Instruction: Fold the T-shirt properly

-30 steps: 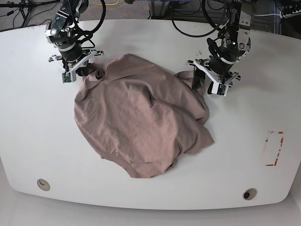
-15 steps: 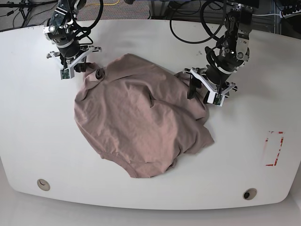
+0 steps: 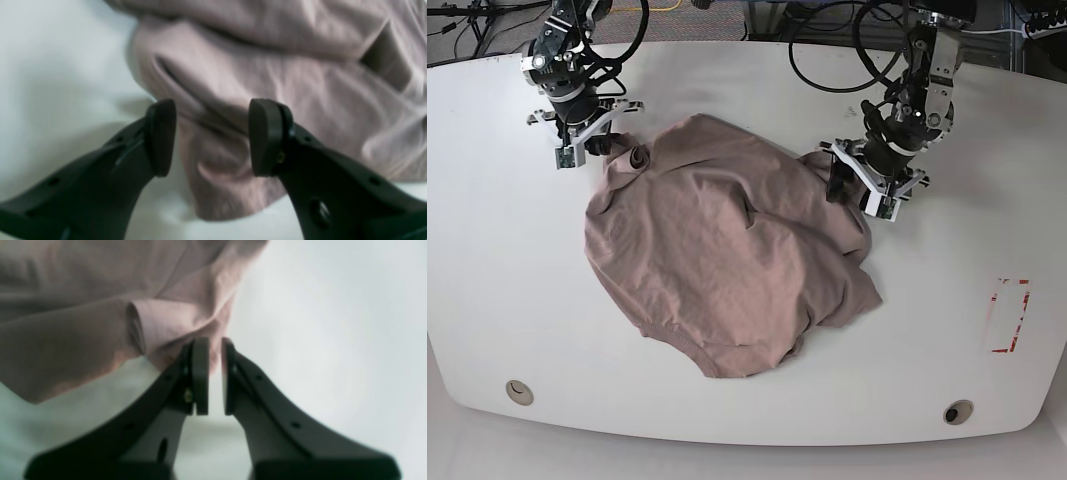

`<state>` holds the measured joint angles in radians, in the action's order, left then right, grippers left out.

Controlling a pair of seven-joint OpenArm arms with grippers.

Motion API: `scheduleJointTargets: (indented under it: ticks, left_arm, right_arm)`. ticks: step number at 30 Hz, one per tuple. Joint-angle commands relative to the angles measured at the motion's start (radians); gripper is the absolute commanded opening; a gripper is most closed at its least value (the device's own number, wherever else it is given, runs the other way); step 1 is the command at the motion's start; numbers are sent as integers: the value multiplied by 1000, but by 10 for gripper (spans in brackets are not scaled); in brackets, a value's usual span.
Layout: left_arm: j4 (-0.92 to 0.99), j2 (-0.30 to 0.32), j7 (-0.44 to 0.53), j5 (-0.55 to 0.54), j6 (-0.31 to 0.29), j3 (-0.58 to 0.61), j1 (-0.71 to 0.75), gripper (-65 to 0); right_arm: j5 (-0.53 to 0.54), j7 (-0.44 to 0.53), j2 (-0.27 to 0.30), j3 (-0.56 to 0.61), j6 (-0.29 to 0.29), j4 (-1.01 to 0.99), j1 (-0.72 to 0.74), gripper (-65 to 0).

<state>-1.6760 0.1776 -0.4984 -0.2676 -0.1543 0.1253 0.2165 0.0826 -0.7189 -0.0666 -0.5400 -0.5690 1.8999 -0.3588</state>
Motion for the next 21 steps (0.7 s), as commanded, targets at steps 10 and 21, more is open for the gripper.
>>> scheduleJointTargets:
  ticks: [10,21]
  left_arm:
    - [11,-13,-2,2,3,63,-36,-318]
    - [26,-53,-4,-6,1,54,-35,-319]
  right_arm:
    - [15,20,2,-1,-4,21,9,-592]
    - [9,15,6,-4,-11,19,-1,-594]
